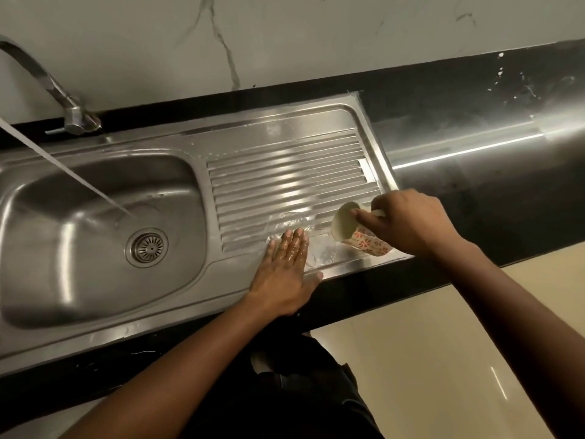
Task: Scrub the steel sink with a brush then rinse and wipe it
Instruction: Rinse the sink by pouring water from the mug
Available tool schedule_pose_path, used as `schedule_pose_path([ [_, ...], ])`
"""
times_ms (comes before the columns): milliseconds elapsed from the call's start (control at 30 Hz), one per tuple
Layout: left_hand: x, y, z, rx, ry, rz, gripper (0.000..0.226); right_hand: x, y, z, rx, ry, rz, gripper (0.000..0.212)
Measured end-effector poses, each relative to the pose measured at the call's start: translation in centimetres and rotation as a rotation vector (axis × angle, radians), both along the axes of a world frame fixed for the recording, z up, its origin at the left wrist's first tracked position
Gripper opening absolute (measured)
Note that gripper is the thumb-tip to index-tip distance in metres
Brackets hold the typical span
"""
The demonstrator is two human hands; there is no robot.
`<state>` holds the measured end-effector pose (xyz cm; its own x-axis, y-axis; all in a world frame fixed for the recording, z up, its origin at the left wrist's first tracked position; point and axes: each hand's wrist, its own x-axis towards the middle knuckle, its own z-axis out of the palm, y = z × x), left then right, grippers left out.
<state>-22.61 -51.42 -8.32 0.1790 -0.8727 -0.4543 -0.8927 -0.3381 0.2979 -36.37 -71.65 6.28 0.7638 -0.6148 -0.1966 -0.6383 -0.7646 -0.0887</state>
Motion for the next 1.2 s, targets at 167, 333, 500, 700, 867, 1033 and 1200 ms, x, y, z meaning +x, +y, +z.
schedule_pose_path([
  [167, -3.2, -4.6, 0.3, -0.055, 0.067, -0.065, 0.079, 0.1, -2.2, -0.2, 0.067, 0.004, 0.025, 0.045],
  [333, -3.4, -8.5, 0.2, -0.109, 0.009, -0.067, 0.068, 1.0, -2.9, -0.4, 0.111, 0.008, 0.061, 0.047],
  [500, -0.4, -7.7, -0.4, -0.099, -0.038, 0.060, 0.067, -0.6, -4.9, -0.2, 0.185, -0.009, -0.007, 0.047],
  [700, 0.6, -8.7, -0.8, -0.068, -0.048, 0.173, 0.076, -1.1, -7.2, -0.3, 0.362, -0.063, -0.245, 0.033],
  [867, -0.7, -13.7, -0.3, -0.100, -0.013, 0.102, 0.073, 2.9, -6.5, -0.5, 0.167, -0.118, -0.214, 0.031],
  [1033, 0.3, -13.7, -0.5, -0.142, -0.047, 0.107, 0.067, 4.9, -5.6, -0.7, 0.174, -0.015, 0.023, 0.028],
  [1200, 2.8, -7.9, -1.3, -0.155, -0.093, 0.304, 0.070, 3.0, -6.6, -0.9, 0.256, 0.072, 0.073, 0.030],
])
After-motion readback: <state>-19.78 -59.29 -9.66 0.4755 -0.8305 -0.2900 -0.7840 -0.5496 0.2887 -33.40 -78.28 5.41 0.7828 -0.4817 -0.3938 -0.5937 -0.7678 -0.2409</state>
